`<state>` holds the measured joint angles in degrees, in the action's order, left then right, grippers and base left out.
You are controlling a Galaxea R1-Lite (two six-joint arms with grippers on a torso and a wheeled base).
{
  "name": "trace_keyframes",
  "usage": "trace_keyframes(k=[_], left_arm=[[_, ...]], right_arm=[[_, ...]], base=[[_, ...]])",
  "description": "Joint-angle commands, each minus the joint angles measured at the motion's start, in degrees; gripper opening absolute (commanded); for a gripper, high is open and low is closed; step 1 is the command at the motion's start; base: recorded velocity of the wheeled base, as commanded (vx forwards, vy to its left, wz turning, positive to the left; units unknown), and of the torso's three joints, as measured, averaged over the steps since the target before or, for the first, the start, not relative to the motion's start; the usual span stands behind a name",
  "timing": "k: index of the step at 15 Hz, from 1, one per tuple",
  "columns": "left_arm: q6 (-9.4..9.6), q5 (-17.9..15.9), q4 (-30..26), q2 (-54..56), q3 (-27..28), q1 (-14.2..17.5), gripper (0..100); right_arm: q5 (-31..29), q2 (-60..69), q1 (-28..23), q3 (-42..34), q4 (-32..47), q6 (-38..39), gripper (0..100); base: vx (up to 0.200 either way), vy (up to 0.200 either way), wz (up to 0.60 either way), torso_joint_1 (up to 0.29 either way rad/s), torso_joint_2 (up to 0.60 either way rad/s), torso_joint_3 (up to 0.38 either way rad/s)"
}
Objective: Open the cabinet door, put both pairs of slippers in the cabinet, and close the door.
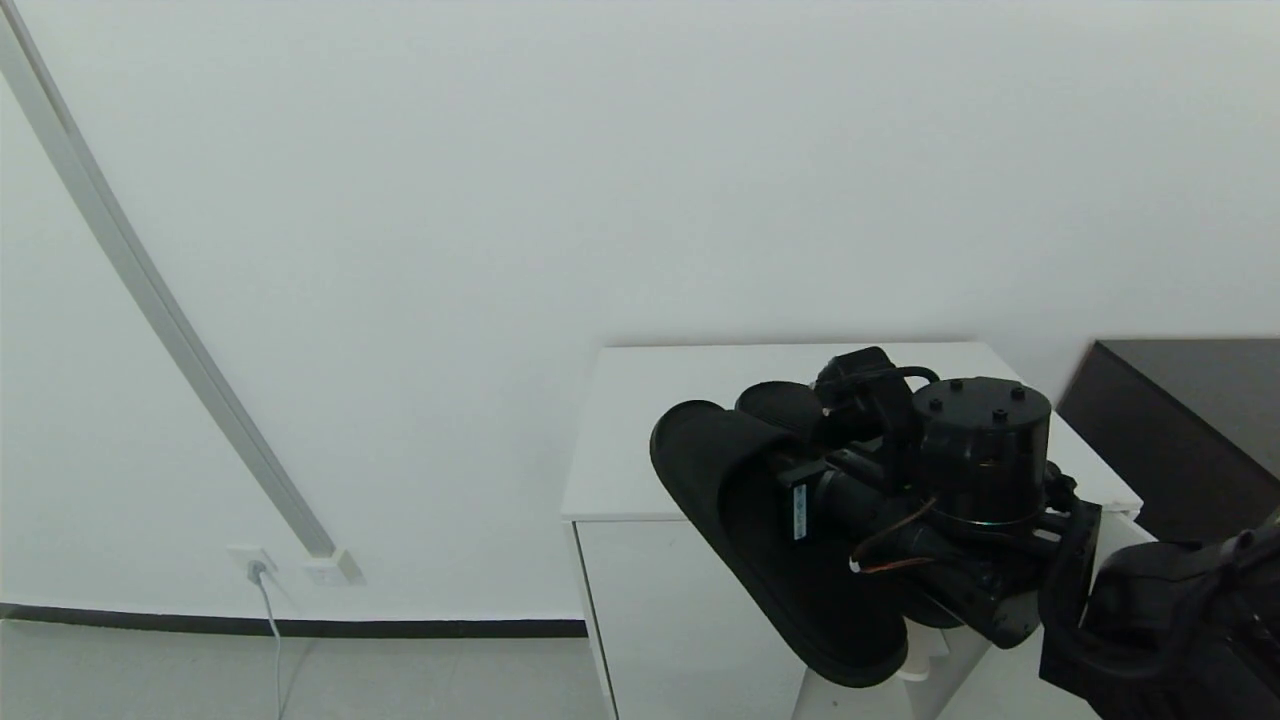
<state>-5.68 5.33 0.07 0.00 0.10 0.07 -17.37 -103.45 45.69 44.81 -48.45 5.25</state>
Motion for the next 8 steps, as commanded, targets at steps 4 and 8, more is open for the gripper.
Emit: trace_keyframes(k=[4,8], left_arm=[[-0.03,0.03,0.01,0.0,-0.01,0.01,0],[-0.03,-0.05,0.01,0.0,-0.01,0.01,0]], right_arm=[[-0.12,-1.4,0.54,-0.34,-0.07,0.11,0],[-0.21,-1.84,0.63,-0.52,-0.07,0.46,0]], base=[[-0.2,0.0,0.0,0.008,0.0,0.001],[-0.2,0.0,0.0,-0.006,0.0,0.004]])
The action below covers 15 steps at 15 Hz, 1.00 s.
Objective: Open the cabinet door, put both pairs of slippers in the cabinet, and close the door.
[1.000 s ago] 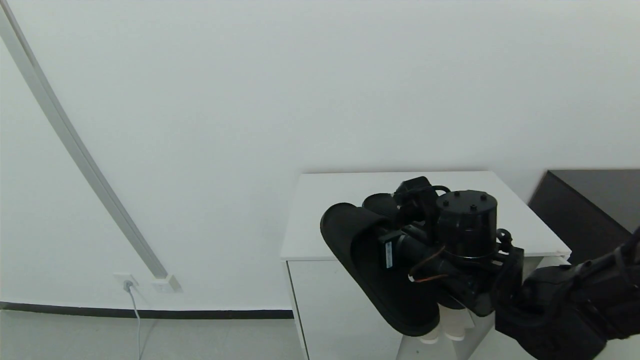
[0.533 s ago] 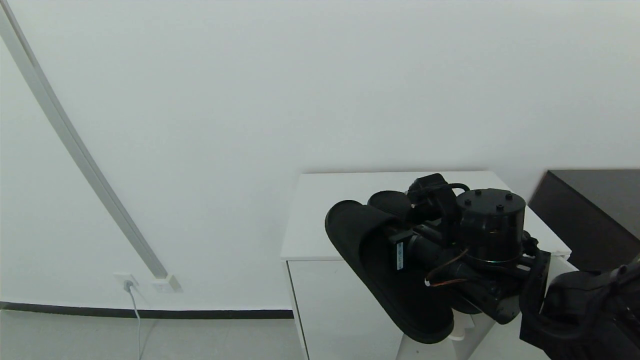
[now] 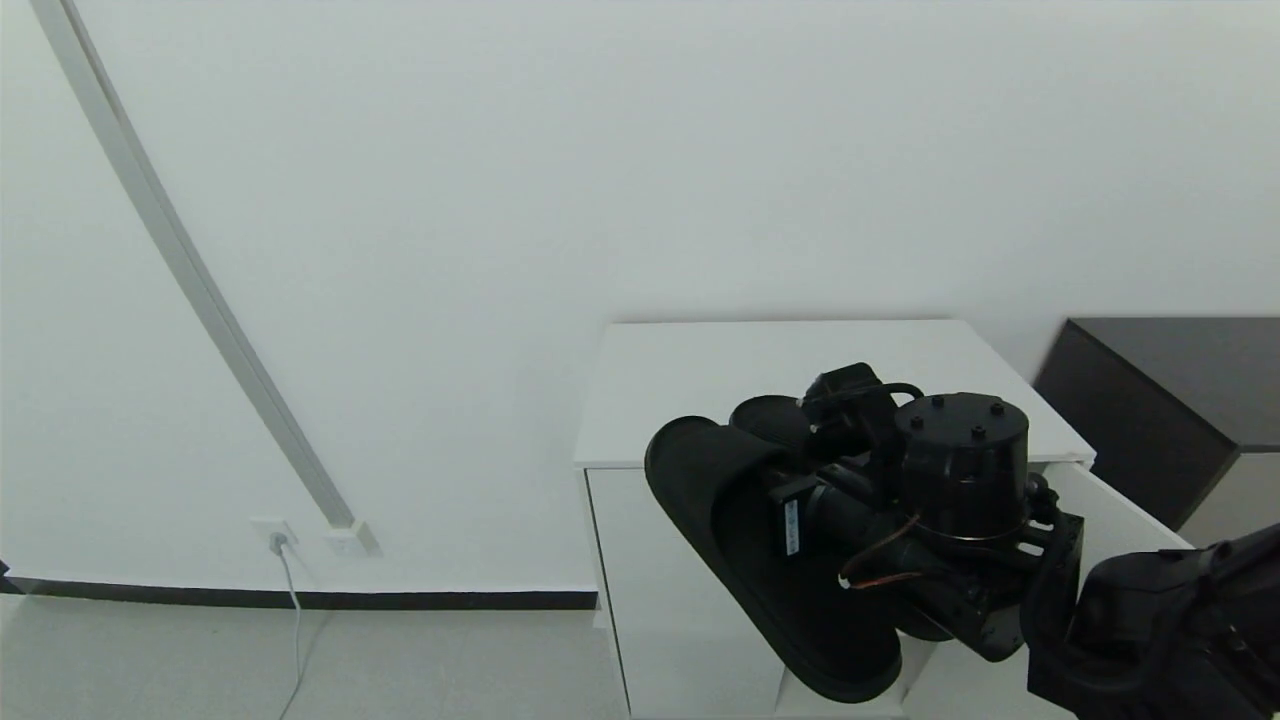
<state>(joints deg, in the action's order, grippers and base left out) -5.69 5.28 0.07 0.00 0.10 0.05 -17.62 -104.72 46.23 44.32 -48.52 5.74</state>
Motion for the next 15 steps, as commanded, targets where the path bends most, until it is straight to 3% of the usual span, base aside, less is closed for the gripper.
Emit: trace_keyframes(k=[1,3,15], left_arm=[[-0.02,-0.01,0.01,0.0,-0.01,0.04,0],[-0.02,-0.01,0.01,0.0,-0.01,0.04,0],[-0.02,-0.01,0.01,0.0,-0.01,0.04,0]], right_arm=[[-0.05,-0.4,0.09,-0.03,0.0,0.32,0],[-0.05,-0.4,0.09,-0.12,0.0,0.32,0],[-0.23,-1.02,0.18,-0.82,-0.7,0.06,0]], base=[[-0.2,0.0,0.0,0.002,0.0,0.002],[-0.2,0.0,0.0,0.002,0.0,0.002],[0.0,0.0,0.0,0.0,0.0,0.0]])
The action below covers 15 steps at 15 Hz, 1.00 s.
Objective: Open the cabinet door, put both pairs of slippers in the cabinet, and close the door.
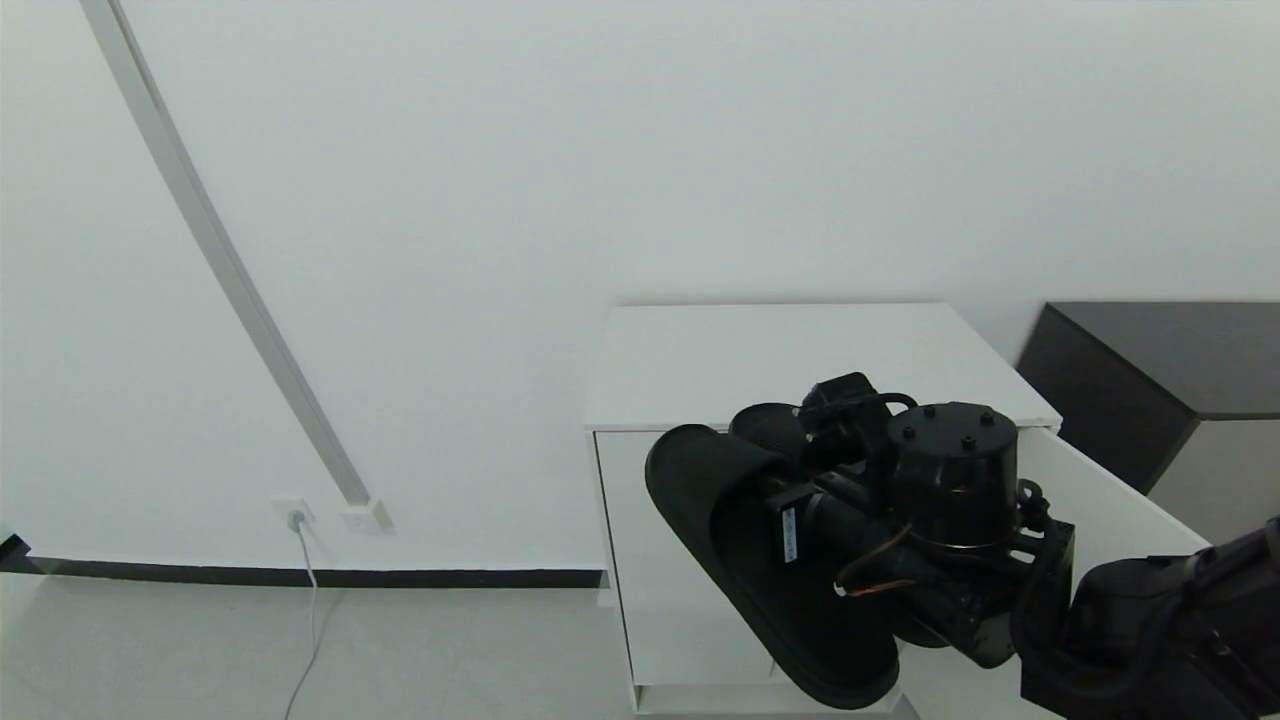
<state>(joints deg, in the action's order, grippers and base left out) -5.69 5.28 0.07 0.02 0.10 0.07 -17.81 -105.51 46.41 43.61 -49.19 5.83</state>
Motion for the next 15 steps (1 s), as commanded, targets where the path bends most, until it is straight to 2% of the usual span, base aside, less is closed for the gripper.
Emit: trace_keyframes(k=[1,4,15], left_arm=[[-0.02,0.08,0.01,-0.02,-0.01,0.01,0],[-0.02,0.08,0.01,-0.02,-0.01,0.01,0],[-0.11,-0.01,0.01,-0.02,-0.01,0.01,0]], right_arm=[[-0.03,-0.22,0.0,-0.19,-0.03,-0.03,0],[-0.03,-0.22,0.0,-0.28,-0.03,-0.03,0],[-0.56,-0.13,0.26,-0.54,-1.17,-0.29,0]], base=[[0.0,0.0,0.0,0.0,0.0,0.0],[0.0,0.0,0.0,0.0,0.0,0.0],[0.0,-0.2,0.0,0.002,0.0,0.003]])
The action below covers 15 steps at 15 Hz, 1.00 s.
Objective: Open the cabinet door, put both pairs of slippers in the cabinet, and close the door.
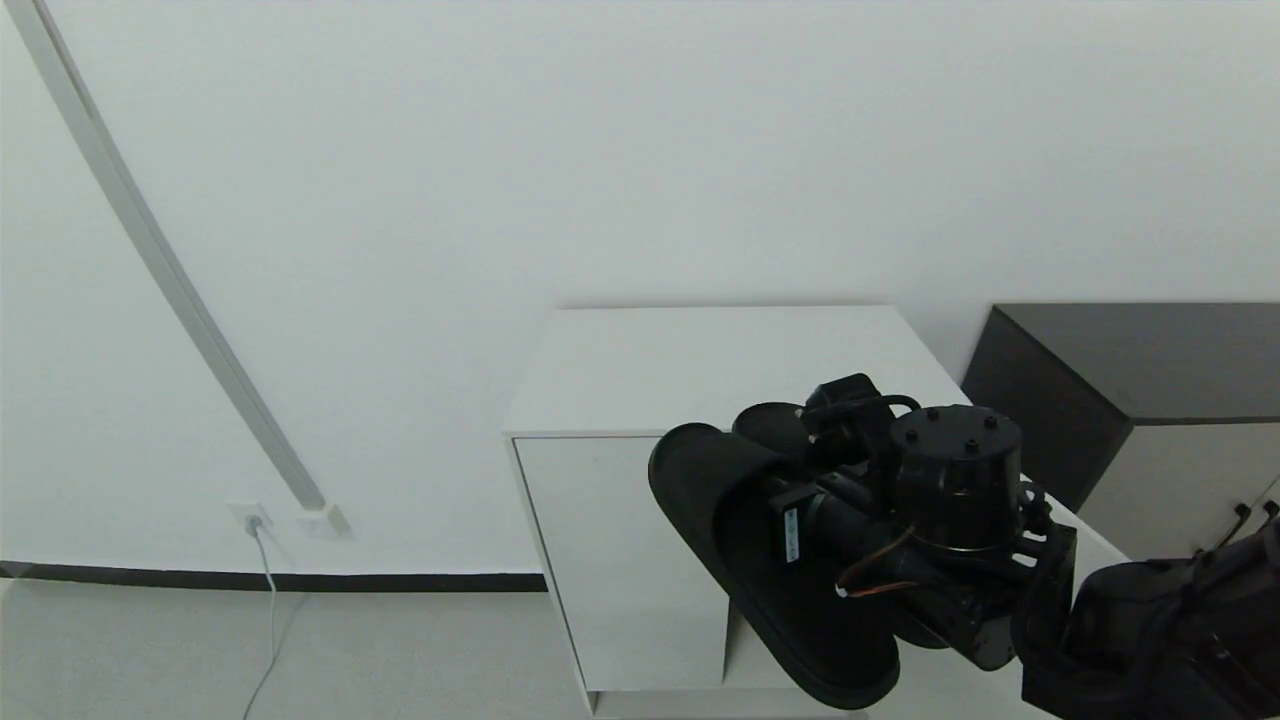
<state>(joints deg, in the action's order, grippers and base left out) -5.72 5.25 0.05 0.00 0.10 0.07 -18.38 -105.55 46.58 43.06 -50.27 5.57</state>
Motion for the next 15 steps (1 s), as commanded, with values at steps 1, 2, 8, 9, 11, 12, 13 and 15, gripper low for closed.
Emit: trace_keyframes(k=[1,2,8,9,11,12,13,15], left_arm=[[0.0,0.02,0.04,0.0,-0.01,0.01,0],[0.0,0.02,0.04,0.0,-0.01,0.01,0],[-0.08,0.02,0.04,0.0,-0.01,0.01,0],[-0.08,0.02,0.04,0.0,-0.01,0.01,0],[-0.08,0.02,0.04,0.0,-0.01,0.01,0],[-0.17,0.02,0.04,0.0,-0.01,0.01,0],[-0.17,0.02,0.04,0.0,-0.01,0.01,0],[-0.17,0.02,0.04,0.0,-0.01,0.01,0]], right_arm=[[0.01,-0.1,0.09,-0.08,-0.09,-0.03,0],[0.01,-0.01,0.09,-0.17,-0.09,-0.03,0],[0.01,0.17,0.18,-0.52,-0.18,0.05,0],[0.01,0.25,0.18,-0.61,-0.18,0.05,0],[0.01,0.34,0.09,-0.96,-0.44,0.14,0],[0.1,0.25,0.09,-1.4,-1.67,0.14,0],[0.19,0.17,0.0,-2.36,-3.6,-0.12,0],[0.28,0.08,-0.61,-3.59,-5.98,-2.41,0]], base=[[0.0,-0.2,0.0,0.012,0.0,0.002],[0.0,-0.2,0.0,0.002,0.0,0.002],[0.0,-0.133,0.0,0.001,0.0,0.001],[0.0,0.0,0.0,0.0,0.0,0.0],[0.0,0.0,0.0,0.0,0.0,0.0],[0.0,0.0,0.0,0.0,0.0,0.0],[0.0,0.0,0.0,0.0,0.0,0.0],[0.0,0.0,0.0,0.0,0.0,0.0]])
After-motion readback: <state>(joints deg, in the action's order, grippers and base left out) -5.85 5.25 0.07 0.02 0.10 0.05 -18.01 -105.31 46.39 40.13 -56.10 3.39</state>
